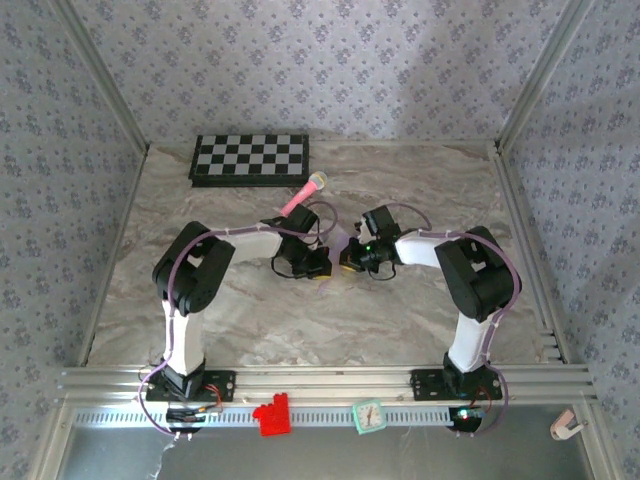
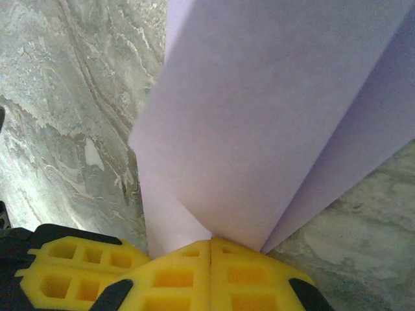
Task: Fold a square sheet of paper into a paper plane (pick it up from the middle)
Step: Fold the wing for the fifth time at the center of the table.
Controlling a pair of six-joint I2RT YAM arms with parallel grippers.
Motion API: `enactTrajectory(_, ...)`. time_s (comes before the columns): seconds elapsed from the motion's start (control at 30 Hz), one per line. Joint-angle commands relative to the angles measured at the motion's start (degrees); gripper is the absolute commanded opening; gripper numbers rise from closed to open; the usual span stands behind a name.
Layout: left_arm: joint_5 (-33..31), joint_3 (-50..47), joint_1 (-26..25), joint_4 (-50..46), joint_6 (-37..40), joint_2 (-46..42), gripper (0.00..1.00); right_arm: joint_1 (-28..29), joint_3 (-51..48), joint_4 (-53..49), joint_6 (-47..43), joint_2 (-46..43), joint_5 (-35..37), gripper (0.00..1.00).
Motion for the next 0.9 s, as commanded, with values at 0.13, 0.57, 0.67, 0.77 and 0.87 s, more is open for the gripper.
enactTrajectory(0.13, -3.79, -2.60, -0.25, -8.17, 0.41, 3.55, 0.00, -5.35, 4.91, -3.28, -3.95, 4.40, 3.59, 0.04)
enactTrajectory(0.57, -3.72, -3.33, -0.23, -8.54, 1.12, 3.82, 0.00, -13.26, 9.30, -4.15, -7.82, 9.69, 1.73, 0.05)
enactTrajectory(0.67, -3.61, -3.32, -0.26, -8.51, 1.24, 3.76, 0.00, -14.84, 10.27, -4.51, -8.06, 10.92, 1.33, 0.06)
enactTrajectory(0.77, -3.61, -3.21, -0.20, -8.64, 1.24, 3.82, 0.00, -16.20, 11.67, -4.87, -8.08, 11.81, 1.23, 0.06)
enactTrajectory(0.87, -3.60, -3.10, -0.22, -8.85, 1.39, 3.82, 0.00, -17.31, 13.48, -5.83, -8.52, 12.05, 1.44, 0.07)
